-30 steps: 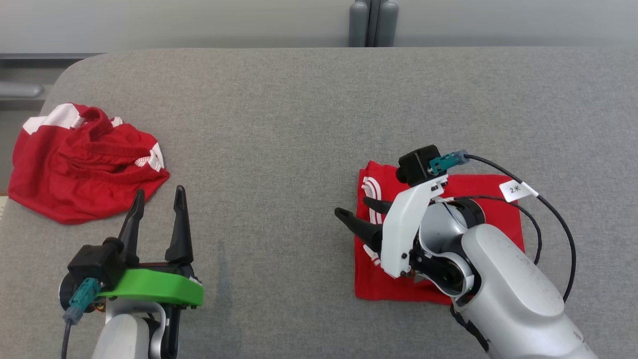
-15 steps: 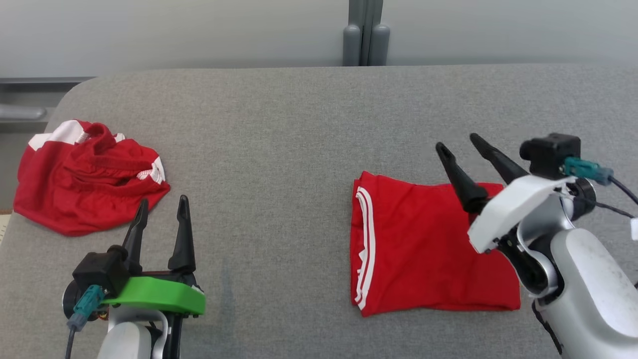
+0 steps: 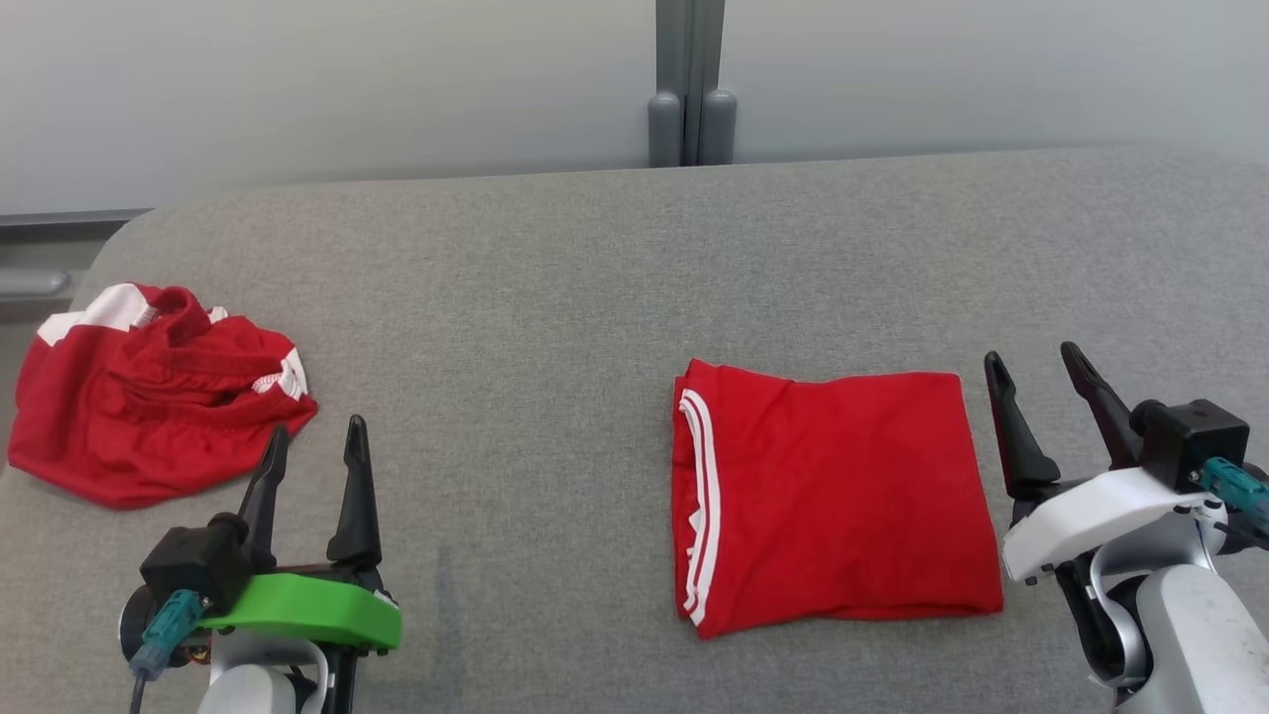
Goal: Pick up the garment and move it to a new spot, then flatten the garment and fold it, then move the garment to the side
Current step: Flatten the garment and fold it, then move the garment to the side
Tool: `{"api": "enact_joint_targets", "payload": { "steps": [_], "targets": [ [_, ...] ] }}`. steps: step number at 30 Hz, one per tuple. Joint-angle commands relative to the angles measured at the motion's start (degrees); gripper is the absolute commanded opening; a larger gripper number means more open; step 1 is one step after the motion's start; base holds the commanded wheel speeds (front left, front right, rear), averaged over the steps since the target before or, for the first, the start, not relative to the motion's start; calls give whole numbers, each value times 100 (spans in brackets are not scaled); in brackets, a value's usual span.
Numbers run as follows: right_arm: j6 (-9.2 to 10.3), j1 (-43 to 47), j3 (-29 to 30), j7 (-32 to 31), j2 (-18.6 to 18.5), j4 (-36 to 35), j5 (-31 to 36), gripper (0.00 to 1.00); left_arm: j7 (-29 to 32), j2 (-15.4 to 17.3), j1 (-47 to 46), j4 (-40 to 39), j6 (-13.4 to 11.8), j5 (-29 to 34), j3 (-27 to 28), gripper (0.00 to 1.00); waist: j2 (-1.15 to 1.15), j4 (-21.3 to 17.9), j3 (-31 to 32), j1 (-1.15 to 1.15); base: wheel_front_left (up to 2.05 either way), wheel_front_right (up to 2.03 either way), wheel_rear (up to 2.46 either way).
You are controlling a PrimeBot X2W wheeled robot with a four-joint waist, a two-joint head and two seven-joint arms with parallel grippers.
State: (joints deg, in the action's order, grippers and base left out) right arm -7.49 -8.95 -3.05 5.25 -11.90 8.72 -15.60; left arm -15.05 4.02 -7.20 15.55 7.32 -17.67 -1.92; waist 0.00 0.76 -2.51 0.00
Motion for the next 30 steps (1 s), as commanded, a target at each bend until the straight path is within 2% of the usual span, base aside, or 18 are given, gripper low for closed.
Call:
{"api": "enact_joint_targets", "payload": {
  "steps": [1,11,30],
  "targets": [
    [0,73,55,73,30,52,70,100,-15,-13,99,32,21,-8,20,100,0,-55,47,0,0,0,0],
    [0,286,348,394,145,326,223,100,-15,-22,201,136,21,38,73,100,0,-180,222,0,0,0,0],
    [0,340,535,304,346,574,273,100,-15,-1,207,290,21,-13,21,100,0,-168,305,0,0,0,0]
  ]
}}
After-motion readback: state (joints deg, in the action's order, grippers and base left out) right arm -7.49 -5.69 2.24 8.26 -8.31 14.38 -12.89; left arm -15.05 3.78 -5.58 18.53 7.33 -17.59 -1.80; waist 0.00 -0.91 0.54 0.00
